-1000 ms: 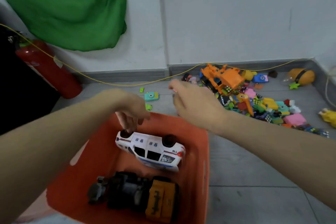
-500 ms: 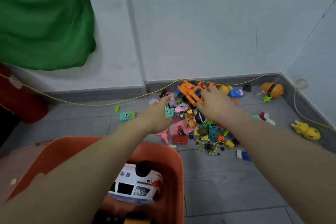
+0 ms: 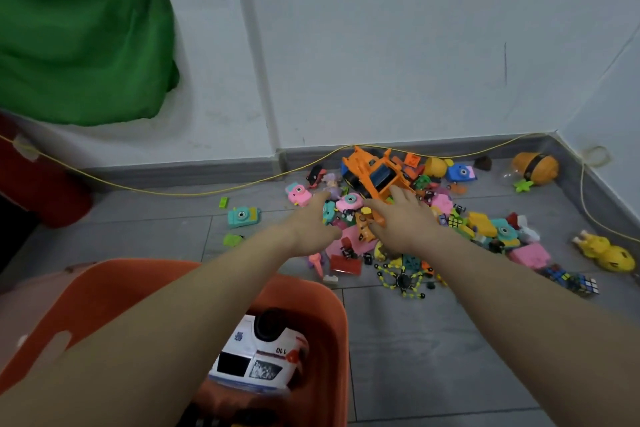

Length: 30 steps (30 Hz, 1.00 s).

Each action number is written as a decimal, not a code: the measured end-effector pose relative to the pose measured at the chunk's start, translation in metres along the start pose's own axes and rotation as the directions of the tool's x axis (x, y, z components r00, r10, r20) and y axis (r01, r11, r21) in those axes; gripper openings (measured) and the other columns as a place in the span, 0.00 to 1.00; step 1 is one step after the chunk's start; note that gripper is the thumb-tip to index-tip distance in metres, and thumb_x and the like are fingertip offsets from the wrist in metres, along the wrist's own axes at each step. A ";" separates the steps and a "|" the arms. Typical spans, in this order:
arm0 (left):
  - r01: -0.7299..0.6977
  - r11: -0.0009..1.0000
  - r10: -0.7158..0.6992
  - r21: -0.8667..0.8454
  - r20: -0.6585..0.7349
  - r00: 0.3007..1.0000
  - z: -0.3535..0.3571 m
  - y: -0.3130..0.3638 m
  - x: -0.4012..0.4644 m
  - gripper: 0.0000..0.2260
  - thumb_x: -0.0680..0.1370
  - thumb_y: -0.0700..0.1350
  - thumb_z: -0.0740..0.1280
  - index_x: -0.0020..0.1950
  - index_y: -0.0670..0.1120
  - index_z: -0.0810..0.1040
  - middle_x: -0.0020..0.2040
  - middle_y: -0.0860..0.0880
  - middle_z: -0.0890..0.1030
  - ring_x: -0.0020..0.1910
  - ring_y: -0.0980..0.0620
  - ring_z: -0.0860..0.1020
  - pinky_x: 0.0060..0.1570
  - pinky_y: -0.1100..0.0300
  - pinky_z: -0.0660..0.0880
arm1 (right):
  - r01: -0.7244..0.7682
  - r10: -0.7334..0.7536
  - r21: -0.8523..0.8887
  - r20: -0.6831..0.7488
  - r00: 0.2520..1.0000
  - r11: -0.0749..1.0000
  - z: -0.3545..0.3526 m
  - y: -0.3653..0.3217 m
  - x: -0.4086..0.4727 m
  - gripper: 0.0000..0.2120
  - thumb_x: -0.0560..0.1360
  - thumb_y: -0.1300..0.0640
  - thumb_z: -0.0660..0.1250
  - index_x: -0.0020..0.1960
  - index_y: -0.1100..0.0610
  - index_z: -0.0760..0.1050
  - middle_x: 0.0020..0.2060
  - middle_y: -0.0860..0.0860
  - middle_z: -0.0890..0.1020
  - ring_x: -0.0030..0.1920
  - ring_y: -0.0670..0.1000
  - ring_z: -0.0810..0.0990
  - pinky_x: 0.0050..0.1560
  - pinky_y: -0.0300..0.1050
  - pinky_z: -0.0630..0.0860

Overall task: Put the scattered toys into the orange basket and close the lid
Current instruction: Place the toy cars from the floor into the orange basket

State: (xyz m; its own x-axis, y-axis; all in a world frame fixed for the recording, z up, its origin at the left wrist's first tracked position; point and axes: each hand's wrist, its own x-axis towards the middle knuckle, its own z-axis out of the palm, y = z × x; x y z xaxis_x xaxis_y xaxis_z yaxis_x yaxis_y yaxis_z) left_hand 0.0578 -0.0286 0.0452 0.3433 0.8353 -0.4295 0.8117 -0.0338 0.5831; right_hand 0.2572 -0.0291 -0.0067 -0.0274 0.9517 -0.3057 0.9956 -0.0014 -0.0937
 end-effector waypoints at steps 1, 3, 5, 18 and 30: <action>-0.002 1.000 0.002 0.013 0.009 1.000 0.002 0.000 0.004 0.33 0.80 0.44 0.64 0.80 0.53 0.51 0.71 0.40 0.70 0.51 0.48 0.75 0.51 0.57 0.73 | 0.000 0.001 0.020 -0.014 1.000 1.000 0.002 -0.002 0.007 0.26 0.81 0.41 0.54 0.77 0.39 0.54 0.79 0.58 0.51 0.78 0.61 0.47 0.75 0.63 0.52; -0.015 0.998 0.013 0.060 0.032 0.999 0.004 0.000 0.014 0.33 0.80 0.43 0.62 0.81 0.53 0.49 0.71 0.40 0.71 0.49 0.49 0.75 0.47 0.59 0.69 | -0.024 0.025 0.078 -0.006 1.000 0.997 0.009 -0.004 0.020 0.26 0.80 0.41 0.54 0.78 0.40 0.55 0.79 0.56 0.53 0.78 0.59 0.47 0.75 0.62 0.51; -0.020 0.997 0.017 0.079 0.043 0.999 0.003 0.000 0.018 0.32 0.80 0.43 0.61 0.80 0.53 0.48 0.70 0.39 0.71 0.49 0.47 0.76 0.46 0.59 0.68 | -0.044 0.043 0.129 0.012 0.999 0.991 0.016 -0.005 0.030 0.26 0.79 0.41 0.56 0.76 0.42 0.62 0.76 0.53 0.61 0.77 0.57 0.53 0.74 0.62 0.54; -0.023 0.959 -0.016 -0.283 -0.133 0.991 -0.018 -0.022 0.011 0.44 0.75 0.48 0.73 0.80 0.53 0.45 0.77 0.42 0.63 0.70 0.43 0.70 0.60 0.58 0.68 | 0.221 0.097 0.421 -0.614 0.784 0.880 -0.068 -0.020 -0.006 0.10 0.75 0.45 0.64 0.40 0.50 0.71 0.37 0.47 0.77 0.40 0.52 0.76 0.37 0.47 0.71; -0.134 0.806 0.039 -0.577 -0.175 0.984 -0.086 -0.048 -0.046 0.52 0.61 0.53 0.82 0.75 0.65 0.52 0.67 0.51 0.73 0.60 0.48 0.78 0.60 0.46 0.76 | 0.516 0.117 0.694 -0.645 0.755 0.502 -0.169 -0.094 -0.091 0.18 0.76 0.46 0.65 0.39 0.62 0.72 0.37 0.63 0.78 0.41 0.62 0.78 0.45 0.55 0.75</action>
State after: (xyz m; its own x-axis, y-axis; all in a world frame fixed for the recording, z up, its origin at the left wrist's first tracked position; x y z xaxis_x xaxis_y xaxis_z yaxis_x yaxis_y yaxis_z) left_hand -0.0376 -0.0188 0.0960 0.2870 0.9163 -0.2793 0.3357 0.1768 0.9252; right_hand 0.1814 -0.0636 0.1898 0.1535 0.9164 0.3697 0.4233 0.2771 -0.8626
